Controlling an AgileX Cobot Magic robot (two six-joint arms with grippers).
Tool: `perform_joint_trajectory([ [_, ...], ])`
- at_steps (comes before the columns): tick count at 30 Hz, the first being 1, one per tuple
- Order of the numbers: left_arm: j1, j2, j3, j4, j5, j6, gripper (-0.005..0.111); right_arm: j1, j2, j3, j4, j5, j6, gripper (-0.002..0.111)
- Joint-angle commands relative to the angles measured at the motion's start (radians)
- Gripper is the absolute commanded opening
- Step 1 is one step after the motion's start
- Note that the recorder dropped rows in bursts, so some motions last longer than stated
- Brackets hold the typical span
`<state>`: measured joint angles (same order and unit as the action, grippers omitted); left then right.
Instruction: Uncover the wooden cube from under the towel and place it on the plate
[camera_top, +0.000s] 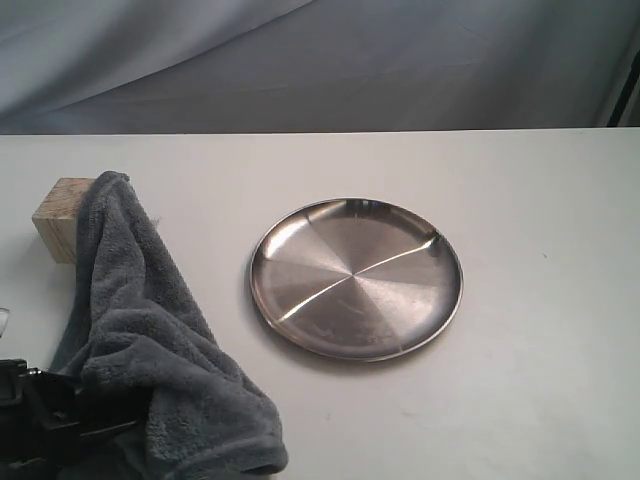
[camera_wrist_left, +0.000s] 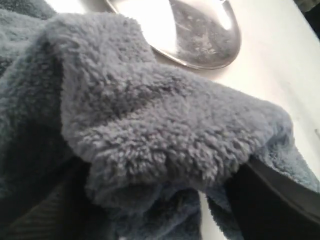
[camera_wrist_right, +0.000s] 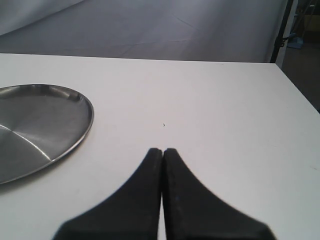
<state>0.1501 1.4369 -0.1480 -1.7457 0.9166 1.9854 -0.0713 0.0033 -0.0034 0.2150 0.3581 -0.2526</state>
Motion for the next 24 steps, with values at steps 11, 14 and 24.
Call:
perform_joint_trajectory([
  [11,0.002,0.006,-0.01,0.001,0.292,-0.021,0.069,0.001,-0.003,0.003,0.005,-0.013,-0.001,0.0],
  [14,0.002,0.006,-0.038,0.001,0.288,-0.021,0.061,0.001,-0.003,0.003,0.005,-0.013,-0.001,0.0],
  [24,0.002,0.006,-0.215,0.001,0.29,-0.053,0.036,0.001,-0.003,0.003,0.005,-0.013,-0.001,0.0],
])
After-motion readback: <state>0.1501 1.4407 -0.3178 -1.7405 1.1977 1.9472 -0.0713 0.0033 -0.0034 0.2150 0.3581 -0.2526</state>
